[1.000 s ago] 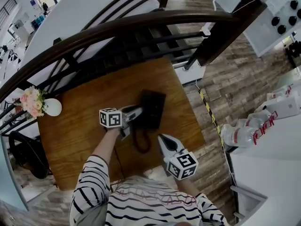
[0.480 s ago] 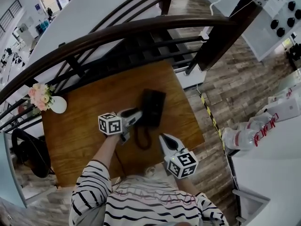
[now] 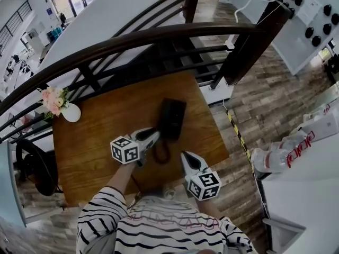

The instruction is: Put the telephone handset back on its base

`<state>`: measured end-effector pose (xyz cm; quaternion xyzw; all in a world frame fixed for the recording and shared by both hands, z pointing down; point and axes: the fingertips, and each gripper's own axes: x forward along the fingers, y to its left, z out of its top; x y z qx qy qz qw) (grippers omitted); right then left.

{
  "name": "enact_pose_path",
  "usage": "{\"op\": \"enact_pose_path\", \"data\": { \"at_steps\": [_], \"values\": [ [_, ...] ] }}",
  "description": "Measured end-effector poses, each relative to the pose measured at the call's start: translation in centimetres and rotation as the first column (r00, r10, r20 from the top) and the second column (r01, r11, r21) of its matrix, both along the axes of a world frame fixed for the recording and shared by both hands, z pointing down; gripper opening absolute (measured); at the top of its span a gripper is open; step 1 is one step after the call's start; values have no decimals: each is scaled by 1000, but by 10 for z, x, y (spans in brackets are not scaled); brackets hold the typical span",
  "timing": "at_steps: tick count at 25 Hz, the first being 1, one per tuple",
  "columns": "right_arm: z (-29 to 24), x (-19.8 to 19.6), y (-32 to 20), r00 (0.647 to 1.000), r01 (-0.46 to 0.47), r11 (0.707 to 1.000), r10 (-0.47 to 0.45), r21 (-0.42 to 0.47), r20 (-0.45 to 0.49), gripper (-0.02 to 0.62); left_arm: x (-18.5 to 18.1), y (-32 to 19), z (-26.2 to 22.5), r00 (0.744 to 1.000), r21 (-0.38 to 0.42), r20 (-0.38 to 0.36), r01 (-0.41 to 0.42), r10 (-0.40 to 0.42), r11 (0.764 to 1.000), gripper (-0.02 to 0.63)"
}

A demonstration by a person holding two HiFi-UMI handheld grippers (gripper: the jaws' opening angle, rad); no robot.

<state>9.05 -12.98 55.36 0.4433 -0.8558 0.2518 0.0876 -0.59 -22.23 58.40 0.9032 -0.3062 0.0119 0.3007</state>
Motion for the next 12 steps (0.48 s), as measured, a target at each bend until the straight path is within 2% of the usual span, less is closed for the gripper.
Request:
{"op": "enact_pose_path", "data": {
  "at_steps": [7, 12],
  "values": [
    [-4, 9, 31, 1000, 6, 1000, -6, 16, -6, 2, 7, 51, -26, 999, 41, -25, 32, -31, 999, 64],
    [-9, 14, 49, 1000, 11, 1000, -11, 26, -6, 2, 11, 80, -40, 999, 73, -6, 42, -42, 996, 18]
  ]
}}
